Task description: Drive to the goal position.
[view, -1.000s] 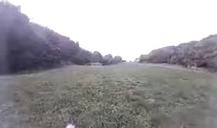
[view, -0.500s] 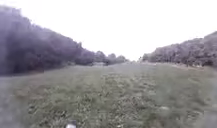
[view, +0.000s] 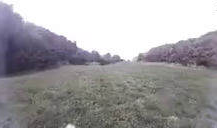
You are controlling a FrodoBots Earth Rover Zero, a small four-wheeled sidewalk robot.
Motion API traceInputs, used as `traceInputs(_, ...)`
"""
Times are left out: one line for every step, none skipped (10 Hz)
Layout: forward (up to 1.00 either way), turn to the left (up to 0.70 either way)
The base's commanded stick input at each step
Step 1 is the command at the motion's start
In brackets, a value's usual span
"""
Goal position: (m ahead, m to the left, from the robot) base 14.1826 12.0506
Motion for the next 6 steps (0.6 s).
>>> traceInputs(0.70, 0.00)
traceInputs(0.70, 0.00)
traceInputs(0.70, 0.00)
traceInputs(0.70, 0.00)
traceInputs(0.70, 0.00)
traceInputs(0.70, 0.00)
